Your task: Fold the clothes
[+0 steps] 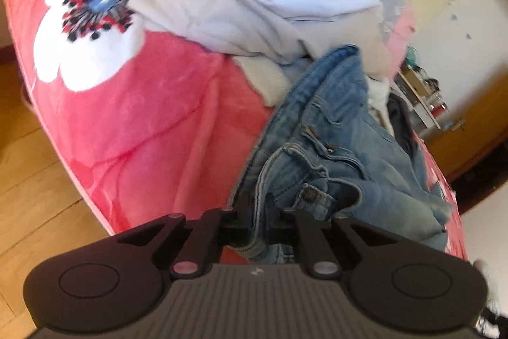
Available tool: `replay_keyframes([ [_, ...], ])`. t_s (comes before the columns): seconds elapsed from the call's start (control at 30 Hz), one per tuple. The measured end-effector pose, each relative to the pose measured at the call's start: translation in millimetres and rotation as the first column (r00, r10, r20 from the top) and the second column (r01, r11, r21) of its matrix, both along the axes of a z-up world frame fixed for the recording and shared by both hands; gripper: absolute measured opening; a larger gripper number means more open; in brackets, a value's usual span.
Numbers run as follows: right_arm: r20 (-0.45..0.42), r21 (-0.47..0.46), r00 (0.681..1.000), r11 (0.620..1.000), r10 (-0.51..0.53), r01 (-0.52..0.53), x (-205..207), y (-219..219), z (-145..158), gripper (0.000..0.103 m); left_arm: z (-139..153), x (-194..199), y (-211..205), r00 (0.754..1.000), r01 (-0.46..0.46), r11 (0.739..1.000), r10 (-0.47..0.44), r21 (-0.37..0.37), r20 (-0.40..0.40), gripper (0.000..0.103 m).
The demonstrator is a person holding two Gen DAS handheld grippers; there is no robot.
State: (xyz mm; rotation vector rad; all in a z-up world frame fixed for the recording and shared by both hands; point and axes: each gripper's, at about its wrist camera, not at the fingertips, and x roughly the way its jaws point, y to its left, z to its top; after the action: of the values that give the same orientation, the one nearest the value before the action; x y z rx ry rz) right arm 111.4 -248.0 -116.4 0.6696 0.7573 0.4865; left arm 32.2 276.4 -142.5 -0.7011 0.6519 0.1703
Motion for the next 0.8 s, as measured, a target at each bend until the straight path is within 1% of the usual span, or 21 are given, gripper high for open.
replay_keyframes([
  [0.03,0.003,-0.007,1.0,1.0,0.009,-0.009,2,3,2,0.057,2,-2,-3,1.0,0.013,1.0,-0.013,0.018,0.01,0.012],
  [0.1,0.031,-0.023,0.998,0.998,0.052,-0.051,13,18,13,0.058,2,-5,-8,0.999,0.03,0.999,-0.031,0.044,0.024,0.021],
  [0.17,0.084,-0.073,0.985,0.987,0.15,-0.144,30,49,33,0.058,2,-9,-13,0.998,0.044,0.997,-0.046,0.06,0.037,0.022],
  [0.2,0.116,-0.115,0.971,0.974,0.21,-0.197,39,69,44,0.058,0,-10,-14,0.998,0.045,0.997,-0.048,0.069,0.033,0.022],
  [0.23,0.154,-0.171,0.947,0.951,0.283,-0.256,47,94,55,0.058,-1,-11,-16,0.998,0.047,0.996,-0.049,0.077,0.029,0.022],
  [0.27,0.198,-0.242,0.912,0.919,0.36,-0.31,55,123,65,0.058,-2,-12,-17,0.998,0.048,0.995,-0.05,0.086,0.026,0.021],
  [0.33,0.267,-0.384,0.824,0.84,0.499,-0.384,72,179,79,0.058,-4,-13,-20,0.998,0.051,0.993,-0.053,0.103,0.018,0.018],
  [0.4,0.304,-0.524,0.716,0.738,0.628,-0.425,88,238,84,0.056,-7,-15,-21,0.998,0.051,0.993,-0.053,0.105,0.014,0.017],
  [0.43,0.308,-0.593,0.656,0.678,0.689,-0.434,97,267,85,0.055,-8,-15,-20,0.999,0.051,0.994,-0.053,0.1,0.014,0.017],
  [0.47,0.293,-0.664,0.598,0.609,0.746,-0.434,104,297,80,0.054,-10,-15,-19,0.998,0.052,0.994,-0.053,0.094,0.013,0.017],
  [0.5,0.27,-0.727,0.547,0.54,0.792,-0.424,112,324,73,0.051,-11,-15,-19,0.998,0.057,0.994,-0.058,0.096,0.012,0.017],
  [0.57,0.197,-0.814,0.475,0.413,0.858,-0.408,129,367,53,0.046,-11,-15,-21,0.997,0.069,0.991,-0.07,0.113,0.011,0.017],
  [0.6,0.159,-0.848,0.444,0.352,0.882,-0.395,137,386,43,0.044,-11,-15,-22,0.997,0.076,0.989,-0.078,0.125,0.011,0.017],
  [0.67,0.098,-0.893,0.42,0.266,0.902,-0.363,153,411,24,0.041,-12,-15,-24,0.995,0.093,0.984,-0.096,0.15,0.014,0.017],
  [0.7,0.077,-0.908,0.415,0.235,0.907,-0.346,159,418,15,0.041,-12,-15,-25,0.994,0.101,0.982,-0.105,0.161,0.016,0.017],
  [0.73,0.059,-0.918,0.409,0.211,0.91,-0.335,165,424,8,0.041,-13,-15,-25,0.993,0.108,0.98,-0.113,0.17,0.018,0.017],
  [0.8,0.052,-0.912,0.395,0.205,0.917,-0.355,172,425,-2,0.039,-13,-16,-25,0.992,0.119,0.977,-0.126,0.178,0.028,0.017],
])
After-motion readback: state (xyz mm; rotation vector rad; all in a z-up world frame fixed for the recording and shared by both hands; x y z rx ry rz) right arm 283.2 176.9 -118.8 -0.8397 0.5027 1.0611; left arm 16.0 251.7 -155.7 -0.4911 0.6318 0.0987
